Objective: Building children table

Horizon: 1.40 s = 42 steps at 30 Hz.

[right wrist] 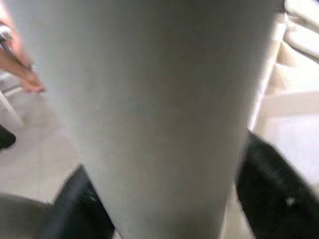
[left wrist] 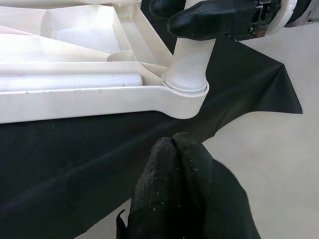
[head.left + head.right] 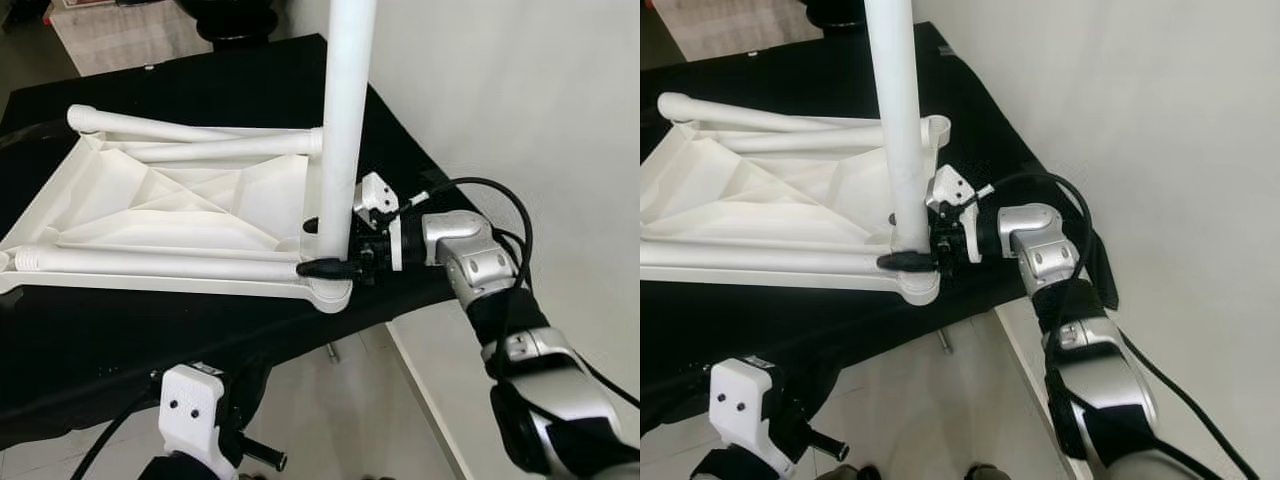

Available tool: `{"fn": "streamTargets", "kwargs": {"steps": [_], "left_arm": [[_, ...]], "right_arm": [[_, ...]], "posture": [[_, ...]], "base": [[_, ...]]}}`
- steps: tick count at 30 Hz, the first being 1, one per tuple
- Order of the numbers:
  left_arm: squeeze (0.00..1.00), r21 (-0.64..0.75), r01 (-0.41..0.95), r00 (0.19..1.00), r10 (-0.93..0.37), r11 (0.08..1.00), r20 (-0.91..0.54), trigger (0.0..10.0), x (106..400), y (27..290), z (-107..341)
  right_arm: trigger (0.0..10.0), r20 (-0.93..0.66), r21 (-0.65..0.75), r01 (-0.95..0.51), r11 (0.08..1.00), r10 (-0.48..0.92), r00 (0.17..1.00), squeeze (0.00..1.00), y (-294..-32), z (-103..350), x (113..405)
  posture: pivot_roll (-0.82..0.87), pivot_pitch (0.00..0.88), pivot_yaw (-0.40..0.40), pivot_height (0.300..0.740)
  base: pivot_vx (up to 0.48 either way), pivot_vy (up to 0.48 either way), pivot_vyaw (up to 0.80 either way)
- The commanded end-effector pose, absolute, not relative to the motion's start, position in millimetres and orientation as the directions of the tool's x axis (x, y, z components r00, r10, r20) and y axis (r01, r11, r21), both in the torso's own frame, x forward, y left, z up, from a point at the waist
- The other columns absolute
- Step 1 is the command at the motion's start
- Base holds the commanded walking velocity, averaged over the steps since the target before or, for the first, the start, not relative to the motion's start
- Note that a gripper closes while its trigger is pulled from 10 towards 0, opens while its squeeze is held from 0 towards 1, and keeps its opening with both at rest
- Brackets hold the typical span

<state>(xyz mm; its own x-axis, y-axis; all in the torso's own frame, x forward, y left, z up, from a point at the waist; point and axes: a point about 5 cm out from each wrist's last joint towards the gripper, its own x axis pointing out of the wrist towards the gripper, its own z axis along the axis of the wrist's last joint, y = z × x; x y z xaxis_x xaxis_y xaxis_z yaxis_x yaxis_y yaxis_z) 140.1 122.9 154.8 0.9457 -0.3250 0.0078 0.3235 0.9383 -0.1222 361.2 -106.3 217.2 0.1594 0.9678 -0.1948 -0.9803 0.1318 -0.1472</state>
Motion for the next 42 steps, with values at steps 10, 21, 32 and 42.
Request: {"fn": "streamTargets", "kwargs": {"steps": [10,21,32,42], "left_arm": [[0.00,-0.127,0.323,0.944,-0.328,0.938,-0.023,10.0,138,122,151],[0.00,-0.122,0.328,0.943,-0.332,0.937,-0.021,10.0,146,125,145],[0.00,-0.114,0.338,0.939,-0.343,0.934,-0.028,10.0,156,124,137],[0.00,-0.091,0.298,0.953,-0.301,0.950,-0.019,10.0,173,131,133]], "right_arm": [[0.0,-0.200,-0.197,-0.903,0.382,0.886,0.418,0.00,-120,205,374],[0.0,-0.134,-0.215,-0.332,0.918,0.309,0.942,0.00,-143,179,351],[10.0,-0.089,-0.184,-0.411,0.893,0.402,0.912,1.00,-128,189,358],[10.0,-0.001,-0.099,-0.366,0.925,0.367,0.930,1.00,-150,181,325]], "posture": [[0.09,0.213,-0.019,0.740],[0.06,0.162,-0.005,0.740],[0.03,0.106,-0.014,0.740],[0.01,0.072,0.001,0.740]], "base": [[0.000,0.000,0.00],[0.000,0.000,0.00],[0.000,0.000,0.00],[0.000,0.000,0.00]]}}
